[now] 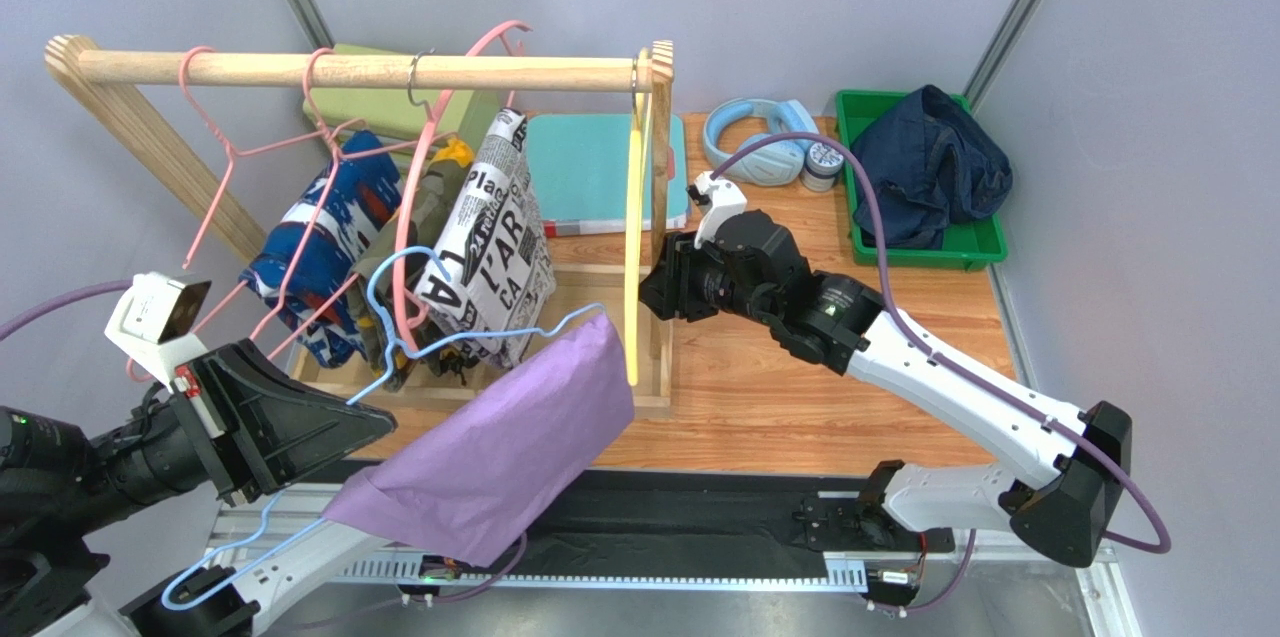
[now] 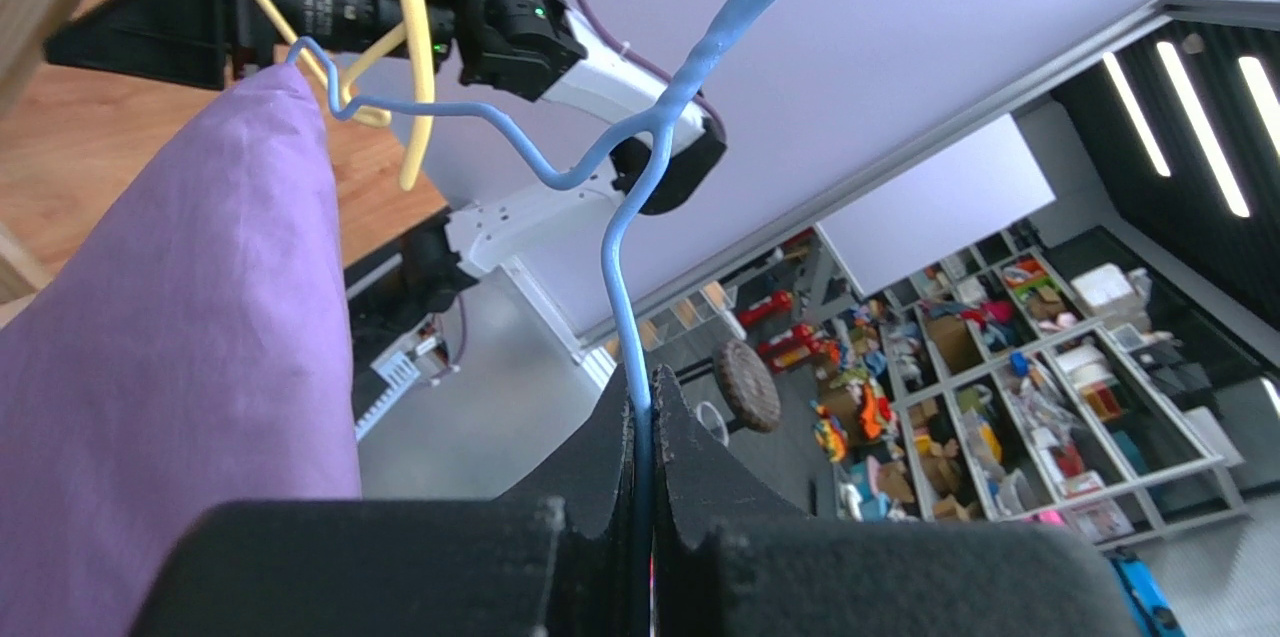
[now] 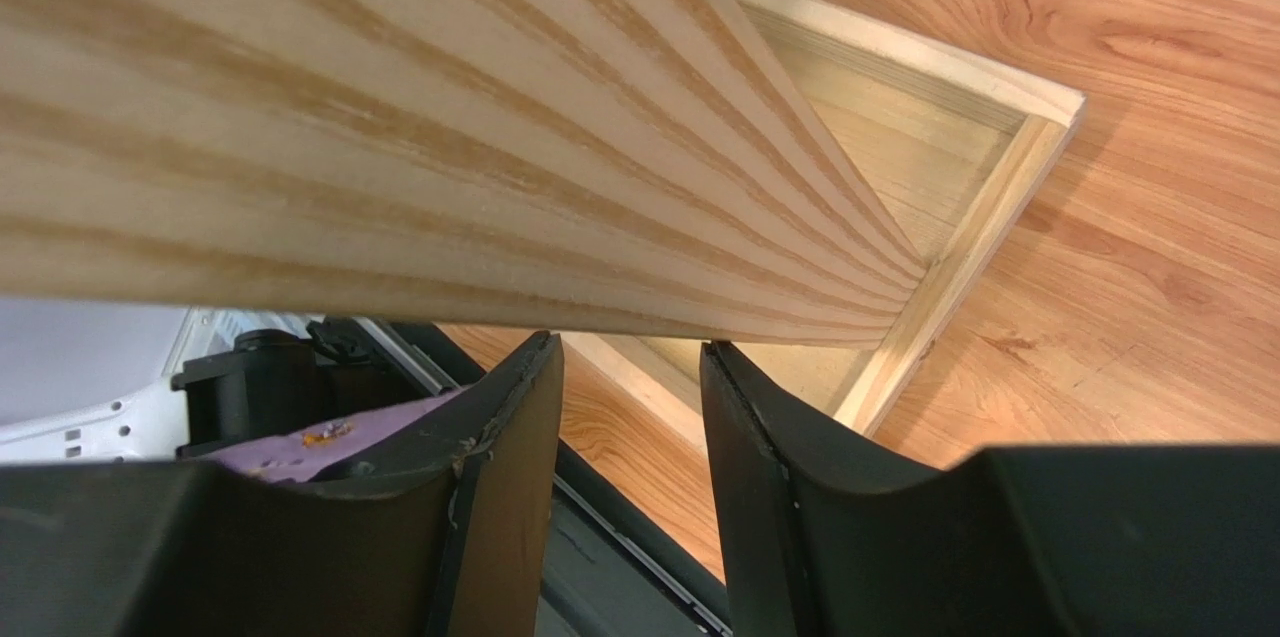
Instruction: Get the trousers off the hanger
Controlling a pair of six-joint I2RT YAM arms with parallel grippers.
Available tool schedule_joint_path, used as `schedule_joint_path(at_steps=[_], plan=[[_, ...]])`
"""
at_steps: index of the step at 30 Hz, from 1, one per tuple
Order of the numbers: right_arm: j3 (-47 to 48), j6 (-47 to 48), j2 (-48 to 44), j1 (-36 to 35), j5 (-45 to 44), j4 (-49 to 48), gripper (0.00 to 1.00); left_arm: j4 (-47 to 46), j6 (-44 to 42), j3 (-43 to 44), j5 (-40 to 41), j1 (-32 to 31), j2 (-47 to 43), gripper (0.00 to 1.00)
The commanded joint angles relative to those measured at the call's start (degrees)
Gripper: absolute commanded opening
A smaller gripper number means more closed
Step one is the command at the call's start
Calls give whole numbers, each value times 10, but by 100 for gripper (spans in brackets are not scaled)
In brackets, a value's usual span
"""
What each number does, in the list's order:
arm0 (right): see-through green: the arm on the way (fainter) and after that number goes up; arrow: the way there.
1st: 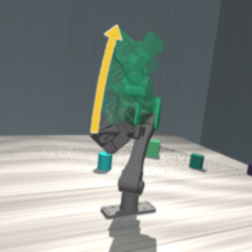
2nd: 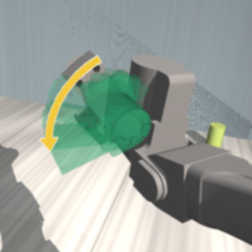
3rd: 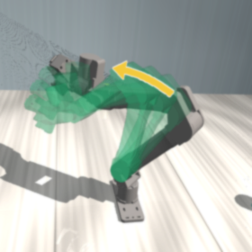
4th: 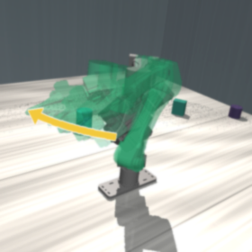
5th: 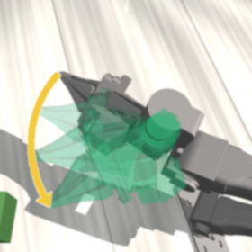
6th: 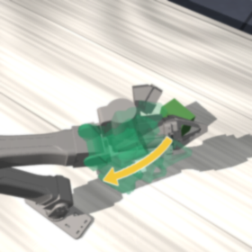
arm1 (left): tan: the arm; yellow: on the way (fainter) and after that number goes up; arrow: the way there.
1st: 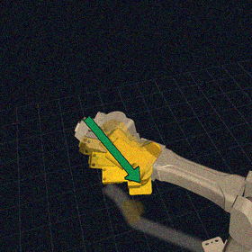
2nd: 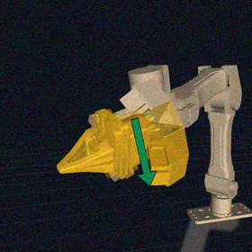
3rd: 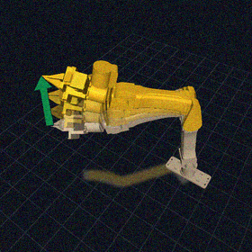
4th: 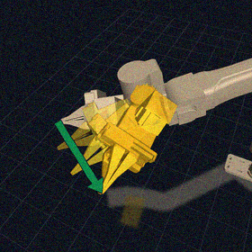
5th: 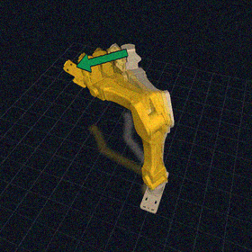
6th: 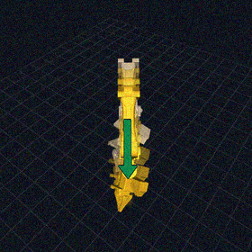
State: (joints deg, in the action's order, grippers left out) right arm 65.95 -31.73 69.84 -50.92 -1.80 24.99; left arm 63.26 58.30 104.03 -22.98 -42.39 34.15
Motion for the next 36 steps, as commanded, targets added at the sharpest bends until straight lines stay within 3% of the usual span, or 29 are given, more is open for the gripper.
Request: schedule_joint_path(at_steps=[1, 7, 10, 14, 22, 27, 32, 36], plan=[[45, 23, 22, 15, -6, -40, 45, -116, 46, -12, -44, -1, -1, 0], [120, 59, 63, 27, -2, 50, 48, -105, 59, -40, 50, -1, -15, 0], [116, 68, 29, 1, -32, 96, 54, -93, 59, -41, 80, -1, -16, 0], [110, 83, -30, -83, -107, 171, 66, -47, 47, -31, 120, -1, -15, 0], [88, -5, -119, -248, -276, 318, 73, -58, 67, -85, 179, -1, -25, 0], [60, -43, -133, -387, -367, 335, 74, -89, 74, -108, 209, -1, -7, 0], [23, -30, -120, -543, -478, 278, 76, -113, 83, -111, 218, -2, 18, 0], [9, 35, -89, -612, -541, 187, 76, -114, 84, -109, 246, -1, 28, 0]])
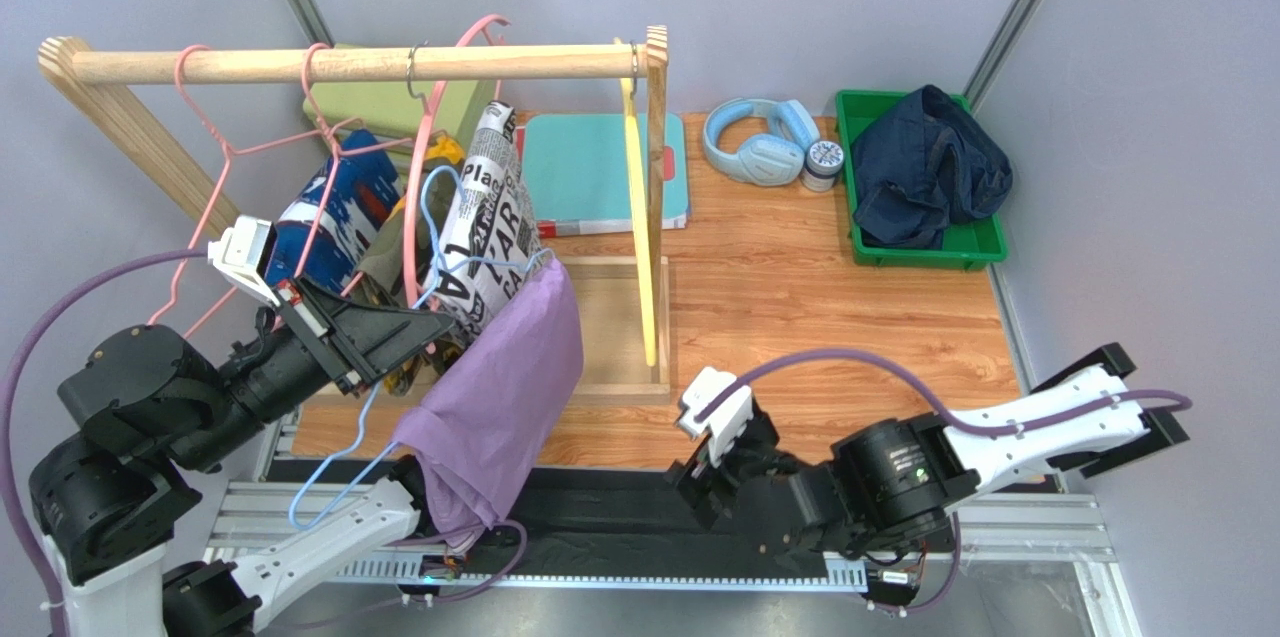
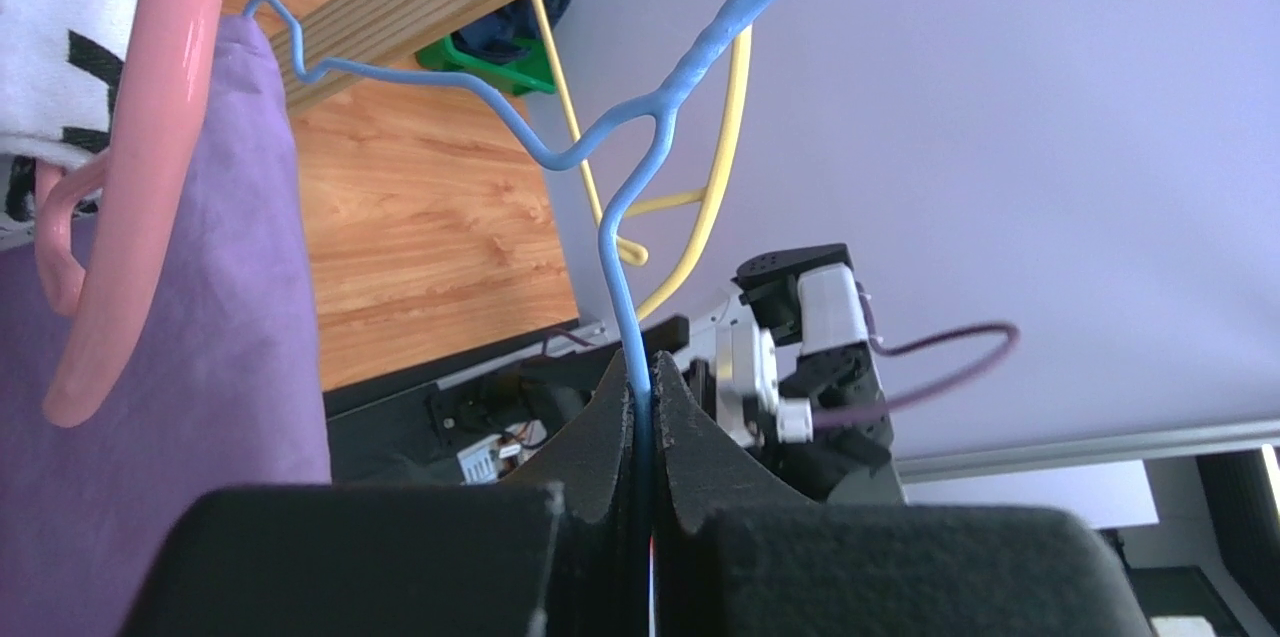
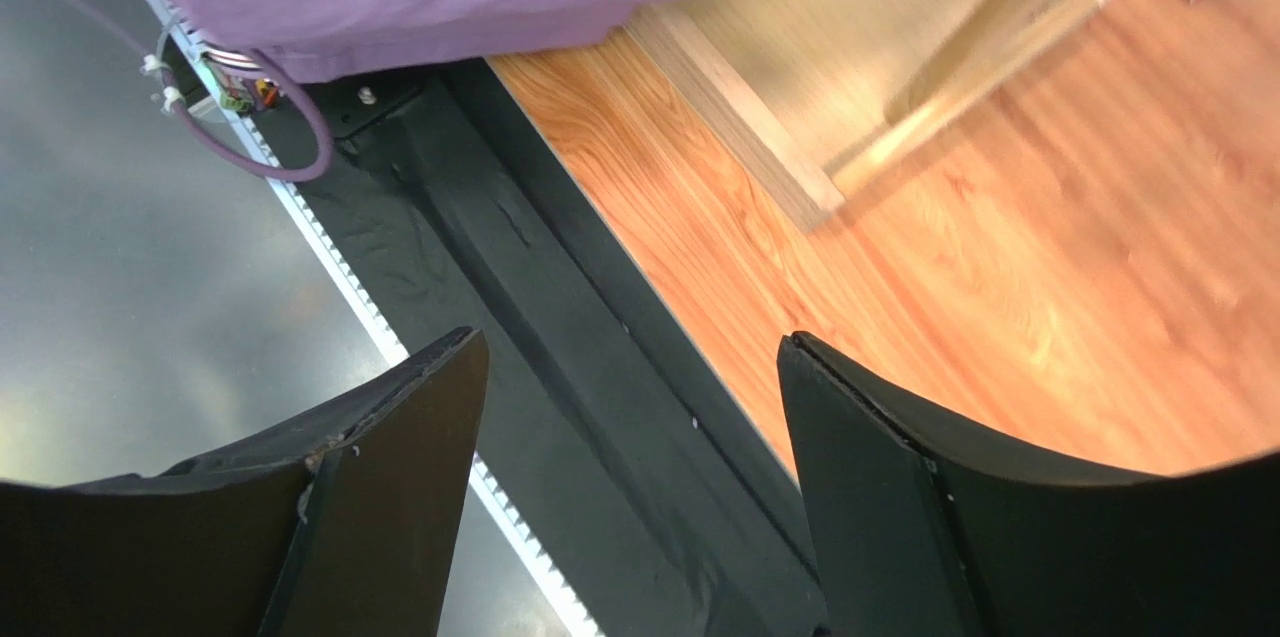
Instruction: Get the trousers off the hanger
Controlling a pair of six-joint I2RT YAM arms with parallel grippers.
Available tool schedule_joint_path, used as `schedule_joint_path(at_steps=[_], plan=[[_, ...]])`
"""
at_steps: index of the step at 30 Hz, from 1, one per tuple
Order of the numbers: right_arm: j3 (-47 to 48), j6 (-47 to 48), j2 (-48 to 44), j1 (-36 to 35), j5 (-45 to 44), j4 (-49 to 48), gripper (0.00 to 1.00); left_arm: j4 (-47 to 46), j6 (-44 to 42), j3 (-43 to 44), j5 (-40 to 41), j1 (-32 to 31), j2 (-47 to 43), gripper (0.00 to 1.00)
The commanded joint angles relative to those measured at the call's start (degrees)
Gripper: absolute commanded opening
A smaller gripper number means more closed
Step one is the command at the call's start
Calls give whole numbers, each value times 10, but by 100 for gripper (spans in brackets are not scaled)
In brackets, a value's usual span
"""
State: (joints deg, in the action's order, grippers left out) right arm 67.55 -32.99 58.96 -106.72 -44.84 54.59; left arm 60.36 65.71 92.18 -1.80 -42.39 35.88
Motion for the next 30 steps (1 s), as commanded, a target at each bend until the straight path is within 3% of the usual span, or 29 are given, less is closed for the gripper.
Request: schedule_joint_path(at_steps=[1, 6, 13, 21, 30], plan=[[-9, 104, 37, -64, -111, -176, 77, -84, 6, 10, 41, -1, 13, 0], [33, 228, 125, -73, -89, -327, 80, -58, 11, 4, 88, -1, 15, 0], [223, 266, 316, -50, -131, -331, 83, -45, 49, -18, 123, -1, -5, 0], [273, 246, 343, -11, -77, -358, 84, -20, 73, -9, 149, -1, -12, 0], [316, 310, 389, 9, -72, -391, 86, -18, 107, -10, 156, -2, -17, 0]])
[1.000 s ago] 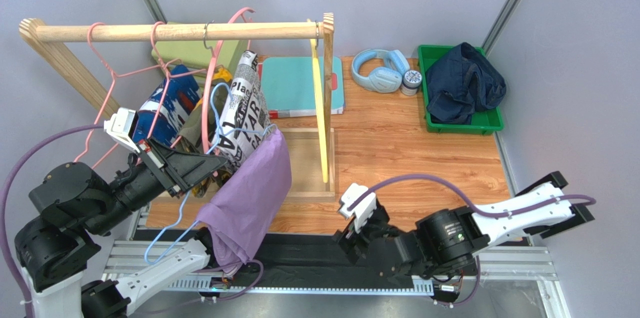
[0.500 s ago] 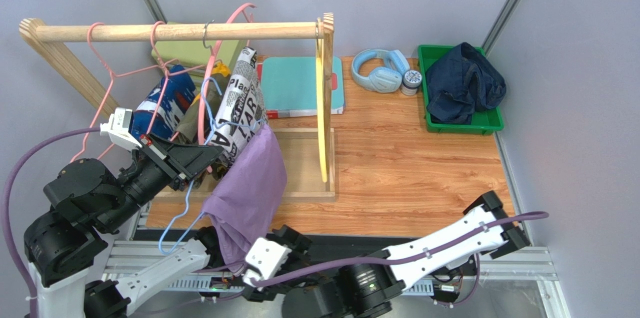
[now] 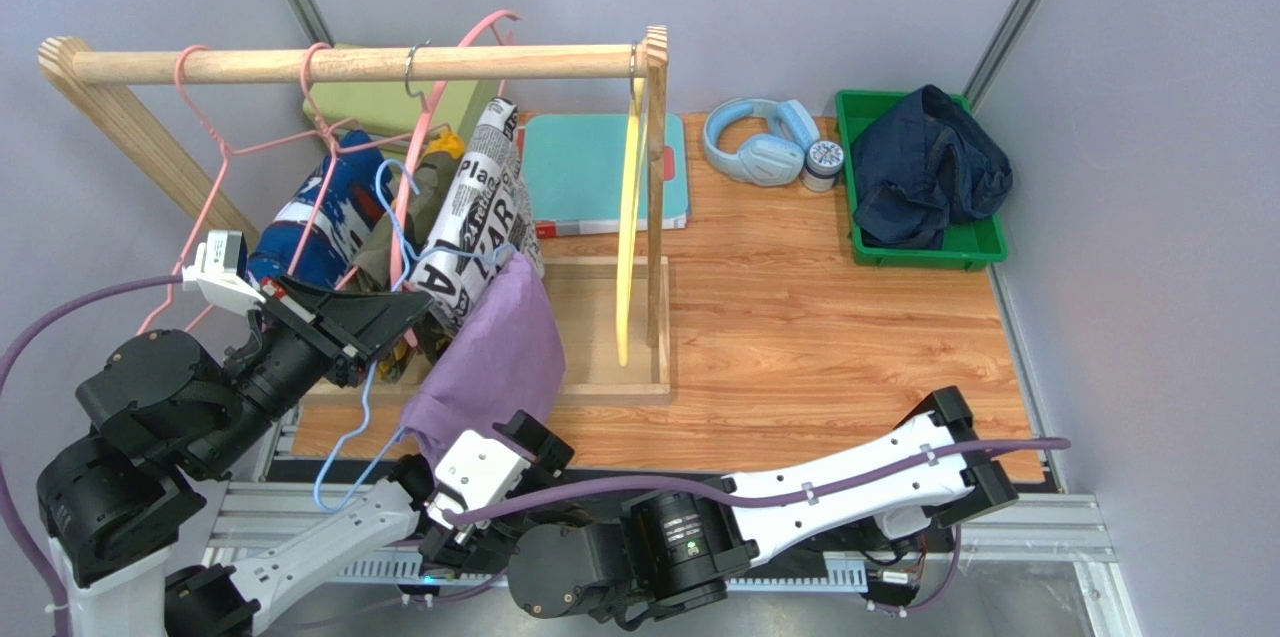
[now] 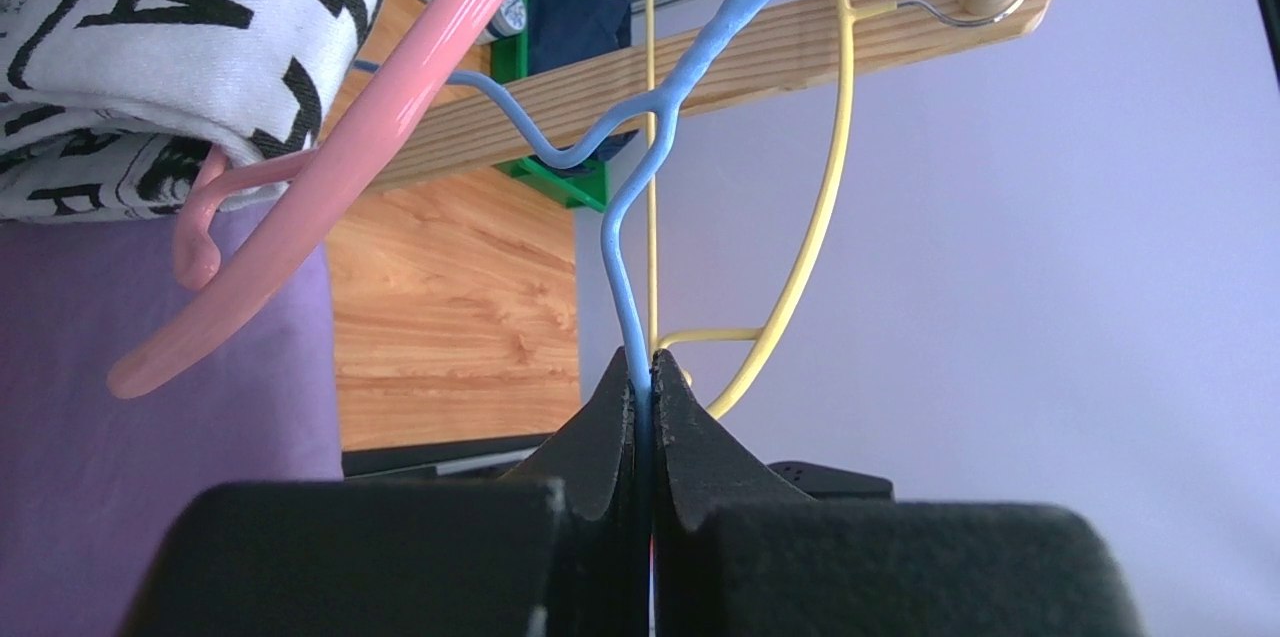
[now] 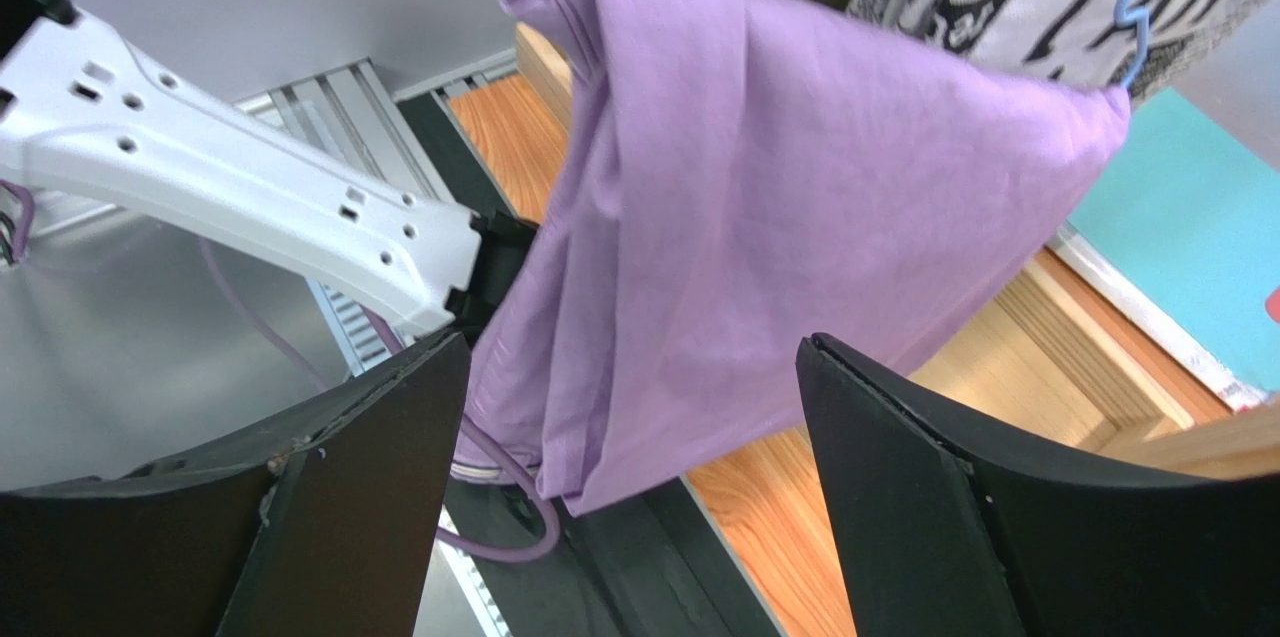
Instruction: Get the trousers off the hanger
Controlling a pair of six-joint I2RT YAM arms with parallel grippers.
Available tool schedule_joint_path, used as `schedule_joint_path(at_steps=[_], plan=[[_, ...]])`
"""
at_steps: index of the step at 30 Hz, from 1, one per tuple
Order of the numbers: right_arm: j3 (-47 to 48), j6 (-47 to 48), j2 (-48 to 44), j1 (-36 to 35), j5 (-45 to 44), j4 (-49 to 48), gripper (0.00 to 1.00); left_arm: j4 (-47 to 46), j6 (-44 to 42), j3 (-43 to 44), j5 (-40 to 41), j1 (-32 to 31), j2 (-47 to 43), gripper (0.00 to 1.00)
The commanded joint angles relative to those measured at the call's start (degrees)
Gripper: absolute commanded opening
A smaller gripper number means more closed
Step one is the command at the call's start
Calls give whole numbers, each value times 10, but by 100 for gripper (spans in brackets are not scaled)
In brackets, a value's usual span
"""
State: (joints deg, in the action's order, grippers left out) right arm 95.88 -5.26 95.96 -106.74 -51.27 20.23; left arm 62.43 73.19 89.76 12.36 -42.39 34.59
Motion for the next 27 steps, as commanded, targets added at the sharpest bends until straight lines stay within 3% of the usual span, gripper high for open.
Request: schedule_joint_path(at_steps=[1, 9, 15, 21, 22, 25, 27], plan=[[33, 41, 25, 10, -10, -54, 84, -38, 36, 11, 14, -1, -6, 0], [40, 79, 45, 36, -24, -91, 78, -34, 64, 8, 15, -2, -15, 0], [25, 75, 34, 50, -10, -73, 68, -27, 54, 22, 18, -1, -13, 0], [5, 54, 14, 60, -2, -55, 44, -28, 41, 29, 7, -1, -4, 0], [2, 40, 14, 62, -5, -52, 35, -28, 39, 29, 6, -2, -3, 0], [8, 25, 10, 62, -19, -25, 22, -28, 31, 31, 9, -1, -2, 0], [7, 15, 1, 62, -21, -1, 21, -28, 21, 33, 13, -1, 0, 0]])
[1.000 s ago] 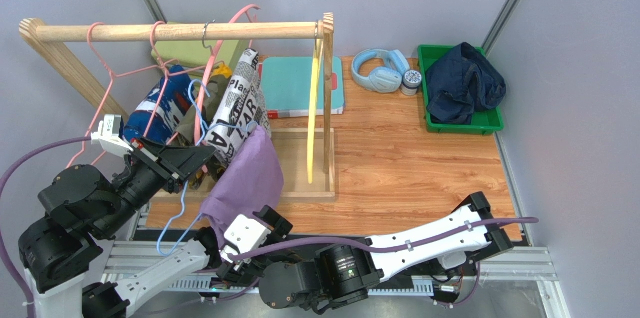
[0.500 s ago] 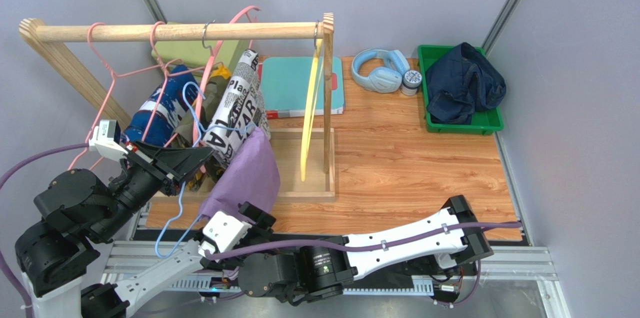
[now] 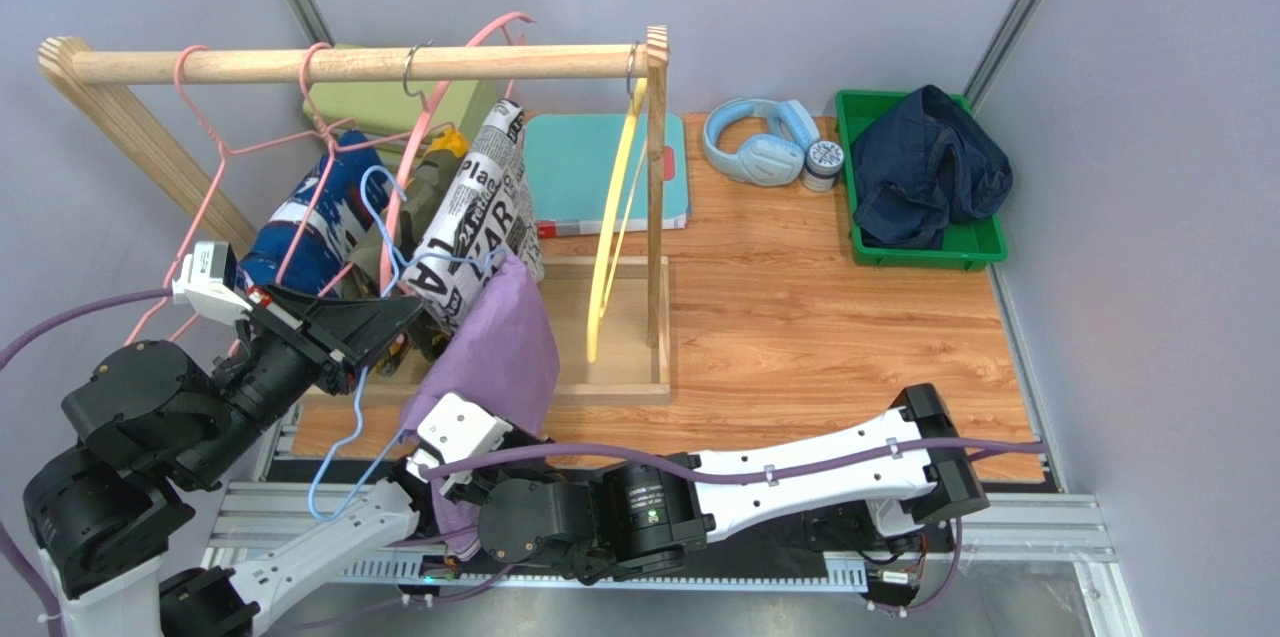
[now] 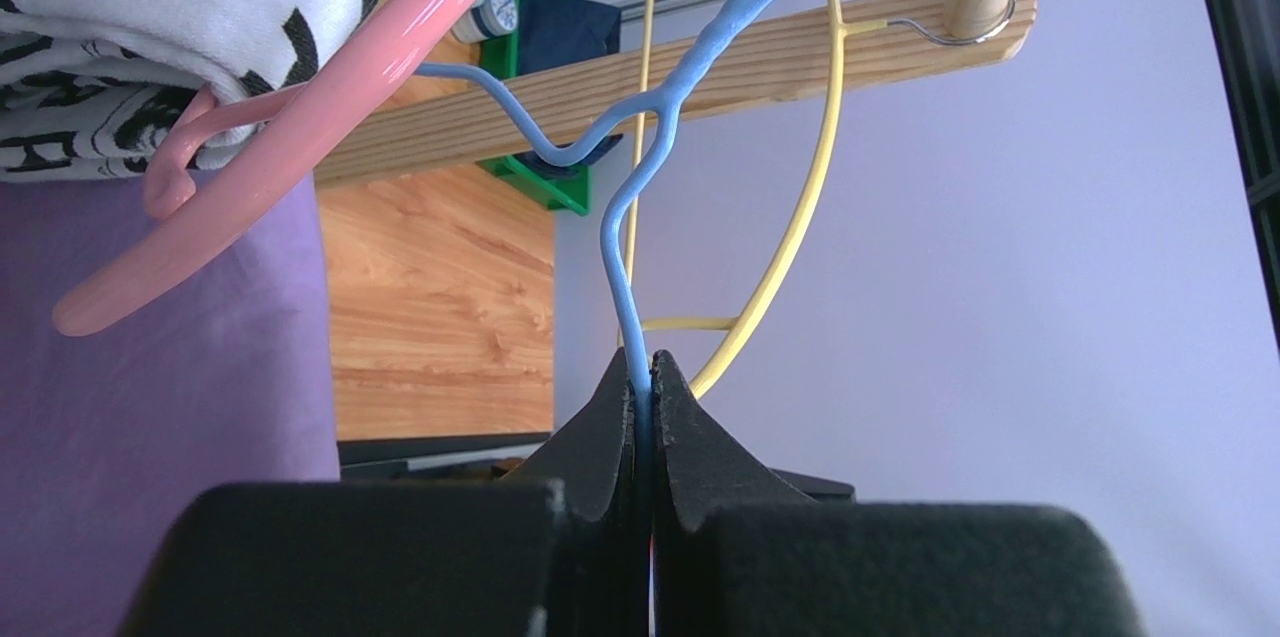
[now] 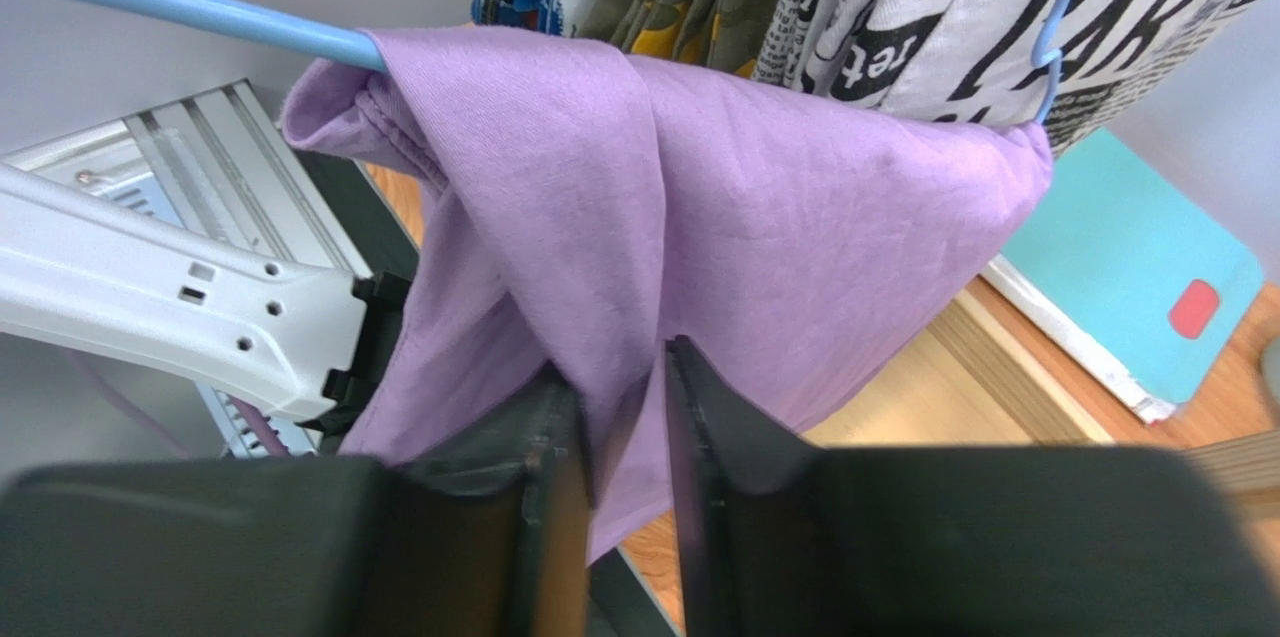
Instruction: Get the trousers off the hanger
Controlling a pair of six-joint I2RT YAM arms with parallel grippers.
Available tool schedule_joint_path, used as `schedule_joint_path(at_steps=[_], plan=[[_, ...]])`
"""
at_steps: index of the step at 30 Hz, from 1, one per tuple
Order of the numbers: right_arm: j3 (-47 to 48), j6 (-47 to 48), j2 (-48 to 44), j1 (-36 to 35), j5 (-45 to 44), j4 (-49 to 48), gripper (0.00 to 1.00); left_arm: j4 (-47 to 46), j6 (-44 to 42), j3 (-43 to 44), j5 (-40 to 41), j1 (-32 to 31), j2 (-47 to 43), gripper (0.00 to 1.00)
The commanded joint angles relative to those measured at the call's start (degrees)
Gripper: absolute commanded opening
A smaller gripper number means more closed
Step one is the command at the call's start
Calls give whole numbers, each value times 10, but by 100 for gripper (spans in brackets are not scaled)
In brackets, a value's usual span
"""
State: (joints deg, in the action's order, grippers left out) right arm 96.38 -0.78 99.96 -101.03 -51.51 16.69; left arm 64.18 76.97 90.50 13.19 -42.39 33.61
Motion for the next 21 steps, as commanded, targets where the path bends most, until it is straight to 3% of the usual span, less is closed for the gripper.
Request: schedule_joint_path(at_steps=[1, 3, 7, 14, 17, 21], plan=[[1, -34, -43, 5, -18, 42, 21, -46, -20, 27, 5, -1, 8, 0], [-6, -46, -56, 5, -15, 59, 18, -44, -28, 28, 5, -1, 8, 0], [-26, -48, -74, 6, -21, 65, 0, -45, -42, 34, 5, -1, 9, 0], [-25, -13, -71, 6, -68, 69, 0, -42, -66, 47, -6, -1, 14, 0], [-5, -5, -58, 6, -106, 119, 0, -34, -85, 58, -6, -2, 19, 0], [-17, -14, -71, 7, -101, 115, 0, -24, -86, 64, -9, -2, 23, 0]])
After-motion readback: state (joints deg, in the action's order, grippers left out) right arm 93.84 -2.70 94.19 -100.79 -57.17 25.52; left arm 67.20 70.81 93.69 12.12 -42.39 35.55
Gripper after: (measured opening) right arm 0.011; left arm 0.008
